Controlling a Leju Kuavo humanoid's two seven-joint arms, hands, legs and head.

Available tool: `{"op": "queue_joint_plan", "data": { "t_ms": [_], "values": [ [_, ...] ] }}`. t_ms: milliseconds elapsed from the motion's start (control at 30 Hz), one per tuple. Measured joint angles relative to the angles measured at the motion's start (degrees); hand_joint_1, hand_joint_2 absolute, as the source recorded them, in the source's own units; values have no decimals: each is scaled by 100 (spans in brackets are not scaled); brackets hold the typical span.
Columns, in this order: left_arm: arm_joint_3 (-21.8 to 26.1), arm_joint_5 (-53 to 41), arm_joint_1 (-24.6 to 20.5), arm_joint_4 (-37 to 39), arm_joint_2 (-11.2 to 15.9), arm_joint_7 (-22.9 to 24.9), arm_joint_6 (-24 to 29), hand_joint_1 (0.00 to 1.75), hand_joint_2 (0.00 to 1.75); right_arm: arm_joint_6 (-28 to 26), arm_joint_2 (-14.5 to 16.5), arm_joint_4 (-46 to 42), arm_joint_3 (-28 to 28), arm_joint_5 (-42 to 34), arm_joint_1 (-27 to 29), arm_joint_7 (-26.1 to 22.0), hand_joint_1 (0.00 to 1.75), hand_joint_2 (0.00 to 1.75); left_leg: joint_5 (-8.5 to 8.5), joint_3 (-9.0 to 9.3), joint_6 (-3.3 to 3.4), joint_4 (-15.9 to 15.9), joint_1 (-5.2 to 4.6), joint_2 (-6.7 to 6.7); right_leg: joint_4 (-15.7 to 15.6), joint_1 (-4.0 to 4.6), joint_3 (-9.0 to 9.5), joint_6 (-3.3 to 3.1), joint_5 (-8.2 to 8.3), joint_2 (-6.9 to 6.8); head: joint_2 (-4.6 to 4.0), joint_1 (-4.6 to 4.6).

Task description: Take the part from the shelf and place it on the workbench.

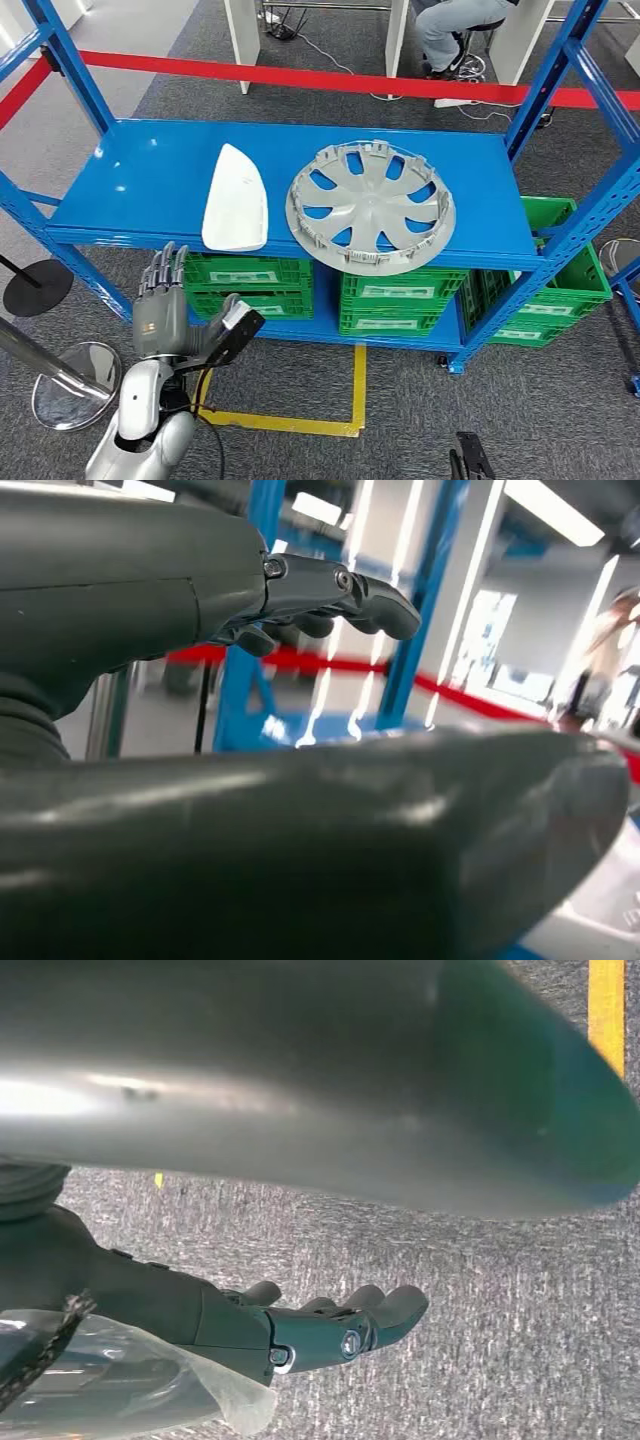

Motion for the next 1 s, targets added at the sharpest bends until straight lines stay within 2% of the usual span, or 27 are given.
{"op": "queue_joint_plan", "data": {
  "t_ms": [467, 1000],
  "values": [
    [-41, -235, -233, -457, 542, 132, 21, 0, 0, -30, 0, 0, 47, 7, -32, 8, 0, 0, 2, 0, 0, 0, 0, 0, 2, 0, 0, 0, 0, 1, 0, -1],
    [-36, -298, -314, -821, 762, 170, 33, 0, 0, -36, 0, 0, 49, 3, -29, 5, 0, 0, 2, 0, 0, 0, 0, 1, 2, 0, 0, 0, 0, 2, 0, -1]
  ]
}}
